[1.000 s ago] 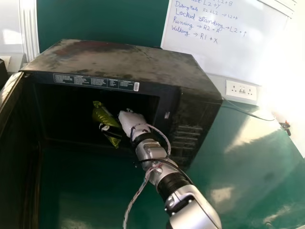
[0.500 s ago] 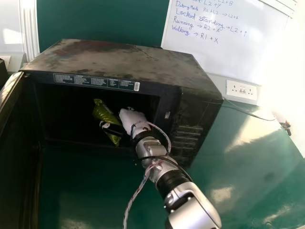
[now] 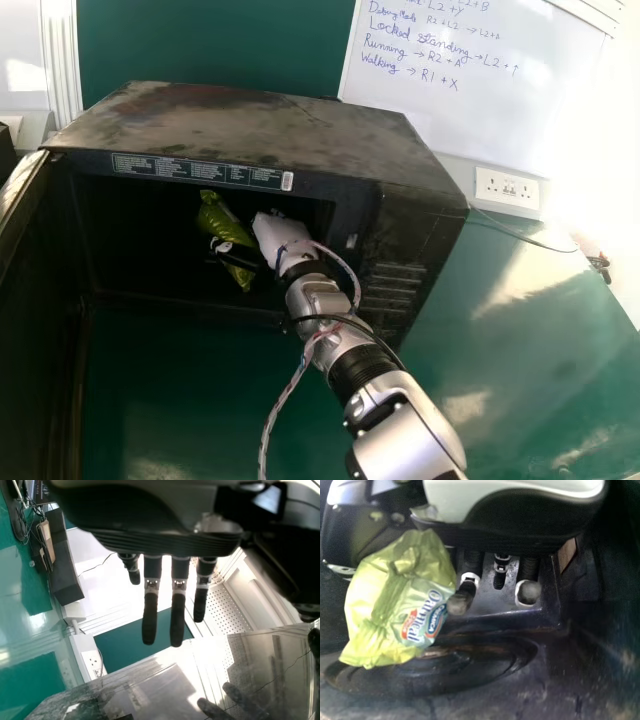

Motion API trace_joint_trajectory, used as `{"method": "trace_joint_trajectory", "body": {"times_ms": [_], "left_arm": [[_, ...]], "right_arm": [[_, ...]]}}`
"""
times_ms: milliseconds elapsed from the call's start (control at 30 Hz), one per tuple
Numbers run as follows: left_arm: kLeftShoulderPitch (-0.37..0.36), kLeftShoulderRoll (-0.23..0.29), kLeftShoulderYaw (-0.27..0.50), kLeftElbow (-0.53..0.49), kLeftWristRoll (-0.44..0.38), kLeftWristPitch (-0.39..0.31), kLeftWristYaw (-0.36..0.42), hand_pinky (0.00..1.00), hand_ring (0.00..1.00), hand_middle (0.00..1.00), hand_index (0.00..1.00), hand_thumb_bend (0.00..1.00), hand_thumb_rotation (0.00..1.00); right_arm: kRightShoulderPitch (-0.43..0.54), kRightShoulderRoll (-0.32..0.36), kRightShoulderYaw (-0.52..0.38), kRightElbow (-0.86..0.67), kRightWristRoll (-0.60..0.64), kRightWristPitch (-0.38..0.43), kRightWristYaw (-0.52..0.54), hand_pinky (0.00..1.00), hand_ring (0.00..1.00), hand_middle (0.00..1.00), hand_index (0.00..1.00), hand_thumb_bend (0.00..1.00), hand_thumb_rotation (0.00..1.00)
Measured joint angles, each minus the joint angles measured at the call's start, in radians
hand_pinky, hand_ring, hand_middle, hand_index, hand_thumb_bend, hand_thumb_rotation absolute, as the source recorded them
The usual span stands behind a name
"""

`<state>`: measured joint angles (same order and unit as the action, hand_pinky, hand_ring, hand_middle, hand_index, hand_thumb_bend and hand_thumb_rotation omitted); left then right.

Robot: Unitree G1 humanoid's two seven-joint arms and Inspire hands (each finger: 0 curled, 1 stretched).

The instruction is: Put biscuit inside oven

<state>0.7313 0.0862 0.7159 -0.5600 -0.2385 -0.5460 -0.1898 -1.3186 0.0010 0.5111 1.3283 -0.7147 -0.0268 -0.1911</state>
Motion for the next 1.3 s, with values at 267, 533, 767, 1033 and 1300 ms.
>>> {"method": "trace_joint_trajectory", "body": {"times_ms": [267,533,767,1033,1300], "left_arm": [[0.0,-0.001,0.0,0.0,0.0,0.0,0.0,0.6,0.61,0.63,0.78,0.91,0.54],[0.001,-0.002,-0.001,0.004,-0.013,-0.01,-0.005,0.65,0.63,0.64,0.76,0.91,0.56],[-0.009,-0.001,-0.001,0.026,-0.016,-0.069,-0.012,0.62,0.62,0.63,0.77,0.91,0.54],[-0.009,-0.004,-0.002,0.031,-0.018,-0.091,-0.014,0.53,0.57,0.61,0.79,0.9,0.55],[-0.006,-0.007,-0.021,0.03,-0.046,-0.101,-0.022,0.47,0.5,0.57,0.78,0.89,0.57]], "right_arm": [[-0.01,0.0,-0.012,0.001,0.018,-0.003,0.005,0.0,0.0,0.0,0.09,0.67,0.0],[-0.03,-0.002,-0.011,0.008,0.018,-0.002,0.004,0.0,0.0,0.0,0.08,0.69,0.0],[-0.035,-0.002,-0.012,0.014,0.018,-0.006,0.004,0.0,0.0,0.0,0.08,0.69,0.0],[-0.035,-0.002,-0.011,0.016,0.017,-0.008,0.004,0.0,0.0,0.0,0.11,0.68,0.0],[-0.034,0.0,-0.012,0.016,0.018,-0.008,0.004,0.0,0.0,0.0,0.11,0.66,0.0]]}}
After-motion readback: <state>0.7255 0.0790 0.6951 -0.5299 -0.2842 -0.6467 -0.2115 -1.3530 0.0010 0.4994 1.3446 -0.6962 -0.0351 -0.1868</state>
